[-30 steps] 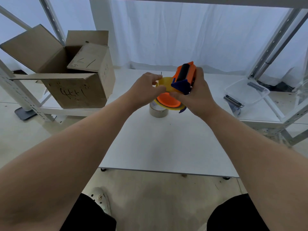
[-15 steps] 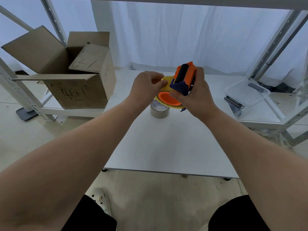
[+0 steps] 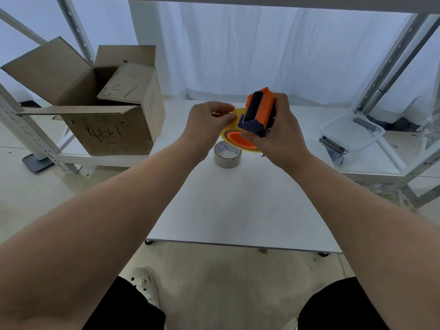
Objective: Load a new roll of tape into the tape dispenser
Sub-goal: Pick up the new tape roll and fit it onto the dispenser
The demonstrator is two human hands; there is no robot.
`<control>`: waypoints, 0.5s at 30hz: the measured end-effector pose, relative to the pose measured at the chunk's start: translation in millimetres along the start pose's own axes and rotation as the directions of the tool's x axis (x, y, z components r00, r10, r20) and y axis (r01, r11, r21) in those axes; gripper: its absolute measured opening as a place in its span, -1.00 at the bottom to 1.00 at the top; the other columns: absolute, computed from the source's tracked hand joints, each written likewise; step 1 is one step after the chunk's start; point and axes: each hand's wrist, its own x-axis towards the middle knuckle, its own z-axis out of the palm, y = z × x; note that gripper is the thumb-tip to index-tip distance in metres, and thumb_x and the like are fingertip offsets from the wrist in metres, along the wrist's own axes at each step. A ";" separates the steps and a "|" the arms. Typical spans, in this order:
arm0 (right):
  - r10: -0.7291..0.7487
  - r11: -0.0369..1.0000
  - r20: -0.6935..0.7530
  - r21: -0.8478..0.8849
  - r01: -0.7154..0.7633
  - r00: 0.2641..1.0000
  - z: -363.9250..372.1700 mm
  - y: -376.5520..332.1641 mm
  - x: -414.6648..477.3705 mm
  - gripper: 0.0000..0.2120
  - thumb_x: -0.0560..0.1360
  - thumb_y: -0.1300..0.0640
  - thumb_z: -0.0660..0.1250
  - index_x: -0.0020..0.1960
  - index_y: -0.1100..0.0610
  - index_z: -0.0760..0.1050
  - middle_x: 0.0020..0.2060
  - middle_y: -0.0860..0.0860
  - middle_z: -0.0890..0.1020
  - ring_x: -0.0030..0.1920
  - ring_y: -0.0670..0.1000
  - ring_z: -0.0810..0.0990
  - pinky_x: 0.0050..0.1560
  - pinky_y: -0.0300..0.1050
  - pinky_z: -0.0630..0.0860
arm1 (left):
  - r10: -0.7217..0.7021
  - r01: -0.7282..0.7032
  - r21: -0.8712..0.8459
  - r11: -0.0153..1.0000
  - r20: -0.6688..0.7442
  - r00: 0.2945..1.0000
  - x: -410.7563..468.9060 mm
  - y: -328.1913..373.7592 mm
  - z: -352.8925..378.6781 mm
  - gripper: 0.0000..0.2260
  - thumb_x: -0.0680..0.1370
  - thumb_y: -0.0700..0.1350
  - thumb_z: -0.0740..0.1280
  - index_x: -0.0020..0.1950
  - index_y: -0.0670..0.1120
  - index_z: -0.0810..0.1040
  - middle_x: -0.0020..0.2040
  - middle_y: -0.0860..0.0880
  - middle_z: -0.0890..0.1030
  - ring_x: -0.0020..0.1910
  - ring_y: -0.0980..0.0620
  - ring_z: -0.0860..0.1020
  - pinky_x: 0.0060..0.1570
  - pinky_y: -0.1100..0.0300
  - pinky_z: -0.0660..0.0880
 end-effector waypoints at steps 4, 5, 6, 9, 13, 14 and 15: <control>-0.021 1.000 -0.004 0.001 0.021 1.000 -0.1 -1.4 -0.5 -0.25 0.24 -0.10 0.52 0.30 0.10 0.27 0.14 0.02 0.55 0.09 0.08 0.56 0.03 0.04 0.57 | 0.013 -0.013 -0.016 1.000 0.002 1.000 0.2 0.3 1.3 -0.87 0.49 -0.25 0.36 0.00 -0.18 0.65 -0.08 -0.04 0.62 -0.19 0.16 0.55 -0.27 0.53 0.47; -0.018 1.000 -0.003 0.000 0.018 1.000 -0.6 -2.4 -0.3 -0.26 0.25 -0.07 0.53 0.30 0.11 0.27 0.13 0.00 0.54 0.07 0.07 0.55 0.01 0.01 0.57 | 0.015 -0.015 -0.012 1.000 0.016 1.000 0.2 0.7 1.1 -0.88 0.49 -0.25 0.36 -0.01 -0.18 0.65 -0.08 -0.05 0.62 -0.19 0.16 0.55 -0.26 0.51 0.48; -0.006 1.000 0.001 0.008 0.006 1.000 -1.3 -2.6 0.2 -0.28 0.27 -0.04 0.54 0.29 0.11 0.27 0.10 -0.03 0.54 0.05 0.04 0.55 -0.02 -0.04 0.56 | 0.015 -0.014 -0.011 1.000 0.031 0.999 0.2 1.7 0.1 -0.89 0.49 -0.24 0.35 -0.02 -0.17 0.64 -0.09 -0.04 0.62 -0.19 0.16 0.55 -0.24 0.48 0.49; 0.069 0.989 0.059 0.125 -0.076 0.996 -3.9 -3.5 3.0 -0.35 0.30 0.11 0.55 0.27 0.09 0.29 -0.03 -0.20 0.49 -0.04 -0.12 0.53 -0.12 -0.33 0.54 | 0.001 -0.010 0.097 0.995 0.086 0.996 2.6 3.7 -7.4 -0.84 0.54 -0.11 0.33 0.10 -0.09 0.56 -0.01 0.00 0.57 -0.10 0.13 0.52 -0.11 0.28 0.45; 0.162 0.905 0.171 0.367 -0.215 0.972 -5.8 -1.0 7.7 -0.40 0.33 0.22 0.51 0.23 -0.02 0.28 0.01 -0.18 0.50 0.03 -0.12 0.54 -0.07 -0.32 0.58 | -0.183 0.120 0.179 0.976 0.396 0.900 2.4 6.8 -23.5 -0.60 0.53 0.16 0.23 0.27 -0.03 0.44 0.15 0.00 0.55 0.10 0.05 0.53 0.12 0.16 0.43; 0.181 0.869 0.197 0.427 -0.251 0.964 -6.7 2.7 9.3 -0.39 0.32 0.20 0.51 0.25 -0.01 0.29 0.04 -0.14 0.52 0.07 -0.07 0.55 -0.01 -0.25 0.59 | -0.189 0.119 0.175 0.977 0.462 0.866 0.8 8.2 -25.7 -0.56 0.50 0.17 0.25 0.28 -0.05 0.41 0.13 0.00 0.55 0.09 0.04 0.53 0.13 0.15 0.44; 0.197 0.821 0.227 0.493 -0.287 0.954 -8.0 6.0 10.6 -0.38 0.30 0.17 0.51 0.27 0.01 0.30 0.09 -0.08 0.54 0.12 -0.02 0.56 0.07 -0.16 0.59 | -0.181 0.102 0.181 0.978 0.499 0.847 -0.3 8.4 -26.7 -0.53 0.47 0.15 0.29 0.28 -0.06 0.39 0.10 0.00 0.54 0.07 0.04 0.53 0.10 0.17 0.45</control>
